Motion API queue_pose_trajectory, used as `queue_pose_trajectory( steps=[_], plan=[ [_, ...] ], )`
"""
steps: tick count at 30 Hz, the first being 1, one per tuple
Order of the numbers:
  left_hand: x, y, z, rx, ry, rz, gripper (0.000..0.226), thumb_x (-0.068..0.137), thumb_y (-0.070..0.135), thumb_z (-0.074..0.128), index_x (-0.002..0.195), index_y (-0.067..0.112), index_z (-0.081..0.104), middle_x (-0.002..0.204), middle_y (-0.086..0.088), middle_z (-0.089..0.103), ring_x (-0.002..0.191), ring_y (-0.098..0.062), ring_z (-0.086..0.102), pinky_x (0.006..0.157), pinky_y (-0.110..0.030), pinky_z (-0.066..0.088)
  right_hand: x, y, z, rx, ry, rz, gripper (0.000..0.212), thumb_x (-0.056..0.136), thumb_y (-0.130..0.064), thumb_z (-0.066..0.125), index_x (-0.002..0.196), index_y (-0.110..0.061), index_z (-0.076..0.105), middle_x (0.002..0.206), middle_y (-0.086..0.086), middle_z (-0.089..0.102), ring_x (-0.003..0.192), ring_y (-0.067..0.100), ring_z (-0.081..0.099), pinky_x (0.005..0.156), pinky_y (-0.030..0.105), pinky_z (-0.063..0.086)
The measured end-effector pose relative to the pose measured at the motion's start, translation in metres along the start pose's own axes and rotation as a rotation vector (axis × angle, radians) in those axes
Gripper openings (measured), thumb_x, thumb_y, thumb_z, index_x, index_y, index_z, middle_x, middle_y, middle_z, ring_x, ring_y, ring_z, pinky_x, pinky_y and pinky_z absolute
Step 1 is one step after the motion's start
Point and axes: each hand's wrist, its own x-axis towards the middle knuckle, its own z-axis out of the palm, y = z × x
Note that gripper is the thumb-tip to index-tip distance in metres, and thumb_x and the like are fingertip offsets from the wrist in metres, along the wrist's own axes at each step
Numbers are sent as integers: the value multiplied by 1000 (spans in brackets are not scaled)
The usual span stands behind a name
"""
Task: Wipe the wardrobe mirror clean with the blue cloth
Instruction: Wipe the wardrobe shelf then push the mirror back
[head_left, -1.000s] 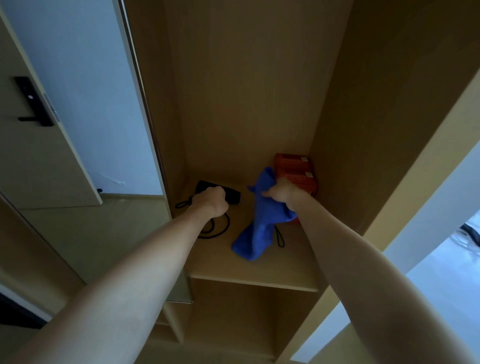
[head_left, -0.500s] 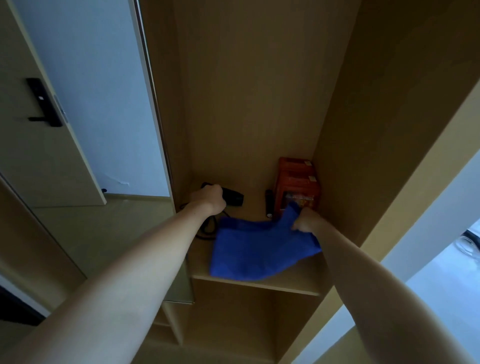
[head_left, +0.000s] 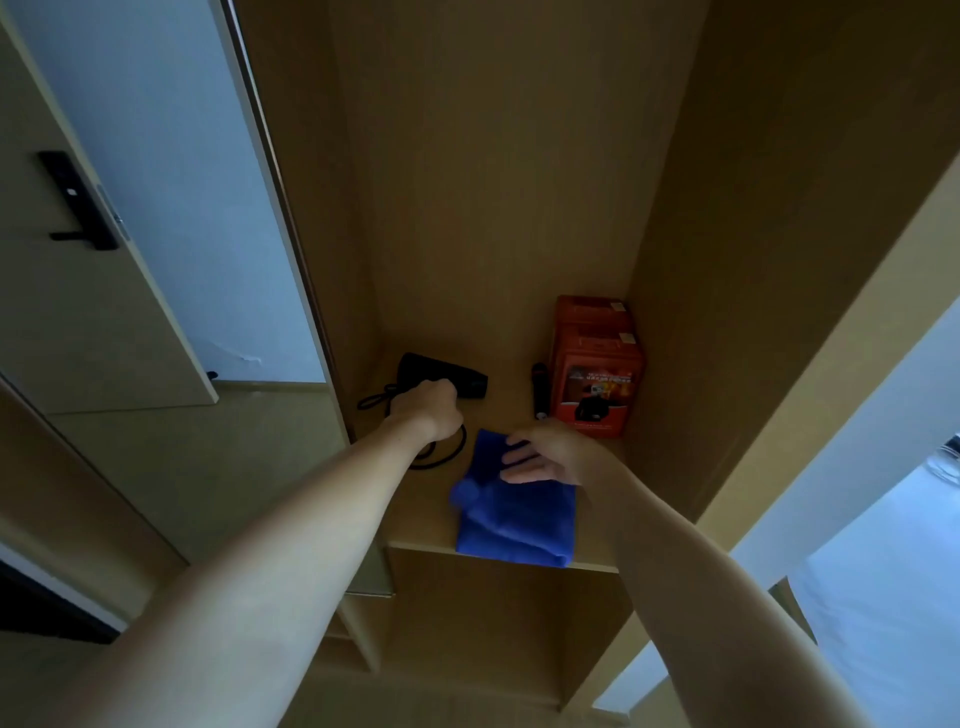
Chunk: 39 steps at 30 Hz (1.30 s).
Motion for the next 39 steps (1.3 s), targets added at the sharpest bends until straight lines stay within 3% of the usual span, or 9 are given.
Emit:
queue_pose_trajectory(
  steps=[6, 12, 16, 20, 23, 26, 30, 34, 39],
  plan=[
    [1, -6, -1, -27, 13, 8, 22, 94, 9, 41, 93, 8, 62, 85, -8, 62, 67, -24, 56, 54, -32, 39, 8, 39, -20, -686, 387, -118, 36, 97, -14, 47, 130, -3, 58, 130, 18, 59, 121, 34, 55, 98, 38, 45],
    [3, -3, 16, -52, -34, 0, 19, 91, 9, 41, 92, 9, 60, 92, -8, 62, 81, -26, 62, 67, -36, 50, 27, 70, 5, -788, 132, -187, 56, 92, -37, 62, 142, -26, 42, 144, 3, 47, 120, 22, 51, 96, 33, 44],
    [5, 1, 31, -51, -68, 5, 23, 92, 8, 39, 95, 10, 62, 92, -6, 62, 80, -24, 60, 70, -36, 51, 37, 89, 29, -1196, -5, -212, 92, 82, -55, 66, 156, -29, 18, 164, 2, 8, 150, 27, 10, 120, 51, 15],
    [8, 0, 37, -49, -69, -3, 19, 93, 10, 41, 87, 14, 58, 84, -3, 59, 74, -21, 58, 67, -35, 51, 41, 77, 28, -1117, 39, -215, 84, 88, -58, 58, 155, -26, 19, 152, 6, 37, 134, 29, 41, 106, 43, 40],
    [7, 2, 40, -48, -58, -21, 28, 92, 7, 41, 66, 17, 42, 64, -1, 43, 54, -18, 41, 51, -30, 33, 43, 63, 34, -1121, 64, -241, 73, 95, -63, 41, 155, -36, 12, 137, 11, 54, 123, 34, 51, 97, 43, 46],
    [8, 1, 42, -52, -65, -23, 30, 91, 6, 41, 64, 19, 38, 63, -1, 41, 54, -18, 39, 51, -30, 30, 64, 70, 39, -1201, 48, -144, 66, 89, -71, 33, 148, -42, 25, 147, 8, 45, 136, 39, 34, 106, 57, 36],
    [10, 0, 39, -48, -49, -27, 28, 91, 9, 42, 64, 17, 44, 65, -1, 46, 56, -20, 45, 54, -32, 38, 50, 64, 40, -999, 262, -283, 52, 98, -60, 33, 121, -17, 52, 118, 11, 62, 109, 33, 56, 88, 48, 50],
    [14, 0, 31, -56, -72, -29, 27, 91, 10, 42, 102, 9, 66, 99, -9, 64, 86, -27, 62, 80, -41, 55, 39, 61, 23, -1113, 590, -139, 62, 90, -57, 53, 130, -10, 45, 127, 15, 54, 113, 32, 54, 76, 38, 53],
    [17, 9, 31, -47, -83, -3, 18, 89, 8, 41, 77, 12, 53, 79, -5, 56, 72, -24, 56, 60, -33, 43, 37, 60, 11, -1268, 553, -15, 71, 83, -30, 67, 142, -14, 31, 141, 14, 37, 126, 30, 43, 95, 37, 46]
  ],
)
